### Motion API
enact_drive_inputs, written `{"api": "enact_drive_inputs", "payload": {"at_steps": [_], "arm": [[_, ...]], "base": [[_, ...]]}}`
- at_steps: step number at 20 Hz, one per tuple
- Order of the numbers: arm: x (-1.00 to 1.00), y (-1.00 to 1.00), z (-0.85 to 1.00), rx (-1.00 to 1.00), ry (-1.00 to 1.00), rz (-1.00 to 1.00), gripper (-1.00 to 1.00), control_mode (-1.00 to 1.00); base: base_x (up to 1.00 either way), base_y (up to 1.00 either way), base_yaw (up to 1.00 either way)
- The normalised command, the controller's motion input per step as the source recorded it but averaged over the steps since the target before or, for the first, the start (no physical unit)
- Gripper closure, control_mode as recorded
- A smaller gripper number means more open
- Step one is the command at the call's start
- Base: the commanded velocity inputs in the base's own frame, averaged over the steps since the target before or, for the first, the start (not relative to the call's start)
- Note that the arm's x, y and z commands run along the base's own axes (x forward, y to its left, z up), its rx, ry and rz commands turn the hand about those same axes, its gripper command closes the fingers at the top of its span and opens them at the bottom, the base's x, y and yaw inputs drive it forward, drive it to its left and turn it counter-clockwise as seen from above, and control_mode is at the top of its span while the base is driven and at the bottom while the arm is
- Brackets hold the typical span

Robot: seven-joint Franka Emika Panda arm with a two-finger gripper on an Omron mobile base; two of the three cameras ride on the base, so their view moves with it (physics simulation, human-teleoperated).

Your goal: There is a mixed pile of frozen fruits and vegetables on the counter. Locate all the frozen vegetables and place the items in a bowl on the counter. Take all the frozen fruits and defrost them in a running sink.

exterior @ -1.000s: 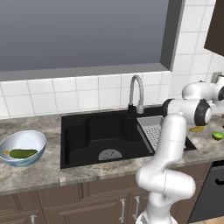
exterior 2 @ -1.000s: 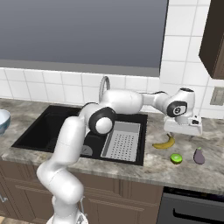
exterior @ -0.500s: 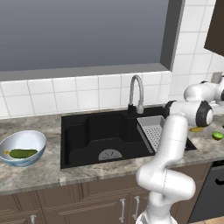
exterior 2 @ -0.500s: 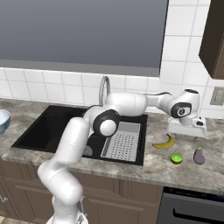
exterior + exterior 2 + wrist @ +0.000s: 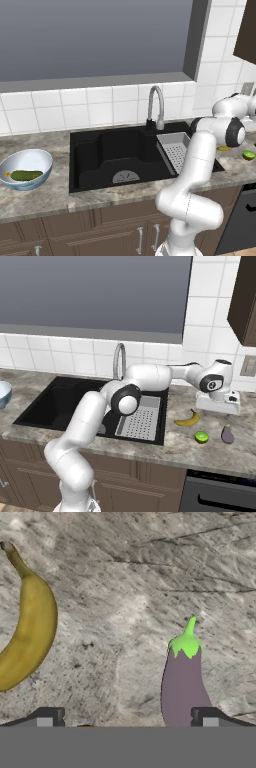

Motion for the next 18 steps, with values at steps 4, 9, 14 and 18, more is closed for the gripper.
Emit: {"api": "enact_drive_inputs", "payload": {"at_steps": [4,9,14,18], "arm": [[0.0,-0.15,-0.04,0.01,0.0,0.0,-1.0,-1.0],[0.0,-0.13,-0.05,0.01,0.0,0.0,-1.0,-1.0],[0.0,-0.13,-0.11,0.02,0.0,0.0,-1.0,-1.0],[0.0,-0.14,-0.1,0.03,0.0,0.0,-1.0,-1.0]], "base": [[0.0,0.0,0.0],[0.0,0.0,0.0],[0.0,0.0,0.0],[0.0,0.0,0.0]]}}
